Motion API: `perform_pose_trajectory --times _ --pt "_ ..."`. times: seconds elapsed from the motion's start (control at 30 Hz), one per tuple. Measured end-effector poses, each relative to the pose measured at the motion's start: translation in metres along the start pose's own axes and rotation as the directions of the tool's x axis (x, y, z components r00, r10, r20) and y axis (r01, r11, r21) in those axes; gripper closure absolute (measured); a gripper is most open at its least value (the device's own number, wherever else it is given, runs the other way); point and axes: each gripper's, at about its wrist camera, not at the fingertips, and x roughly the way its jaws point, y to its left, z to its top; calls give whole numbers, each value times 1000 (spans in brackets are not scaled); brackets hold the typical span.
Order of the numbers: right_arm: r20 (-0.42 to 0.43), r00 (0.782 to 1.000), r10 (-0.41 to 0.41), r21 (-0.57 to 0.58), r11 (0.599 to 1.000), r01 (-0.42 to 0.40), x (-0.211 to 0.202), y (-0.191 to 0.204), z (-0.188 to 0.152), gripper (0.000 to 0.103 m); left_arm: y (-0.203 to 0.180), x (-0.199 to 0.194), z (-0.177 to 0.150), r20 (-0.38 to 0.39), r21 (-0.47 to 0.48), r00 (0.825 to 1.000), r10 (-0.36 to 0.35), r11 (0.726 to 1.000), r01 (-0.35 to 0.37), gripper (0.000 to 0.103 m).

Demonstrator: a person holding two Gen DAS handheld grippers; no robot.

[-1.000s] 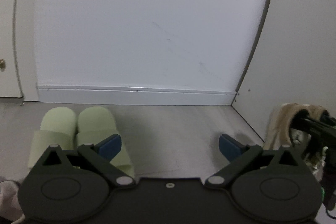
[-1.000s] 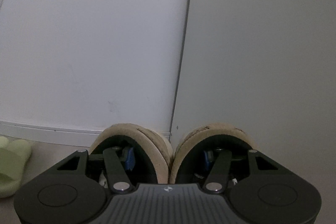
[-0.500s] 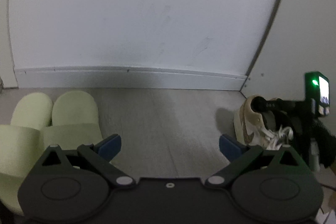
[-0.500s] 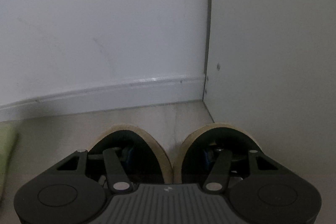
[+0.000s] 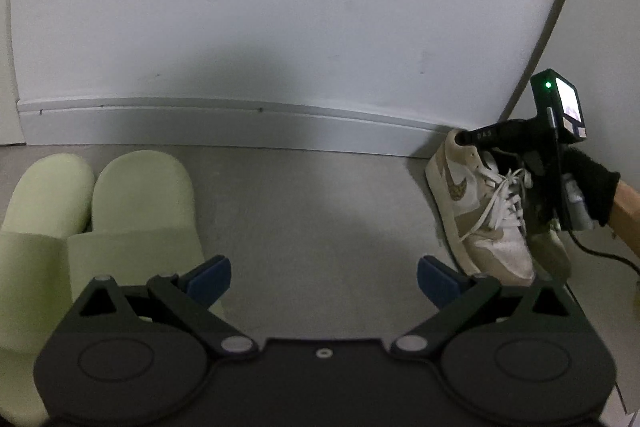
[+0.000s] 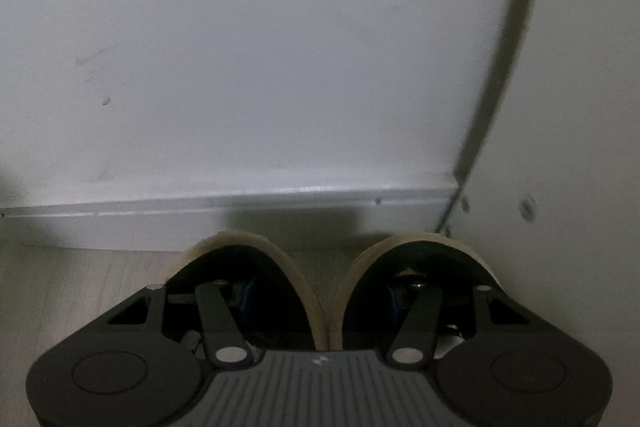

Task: Organize scattered shoes
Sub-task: 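Carry the held sneakers into the wall corner and lower them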

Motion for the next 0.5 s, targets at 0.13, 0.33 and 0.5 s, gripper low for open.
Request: perform_pose_trajectory --times 0.13,0.33,0.5 --pt "-11 999 31 -36 999 -31 3 5 6 43 8 -5 -5 -2 -38 1000 14 999 -14 2" --pt "-136 988 72 -14 997 -74 21 -3 26 35 17 -7 -9 -10 -33 1000 15 999 -15 2" --pt "-243 968 62 -24 997 -69 13 -4 51 28 23 -9 -8 -6 -50 1000 18 999 -18 2"
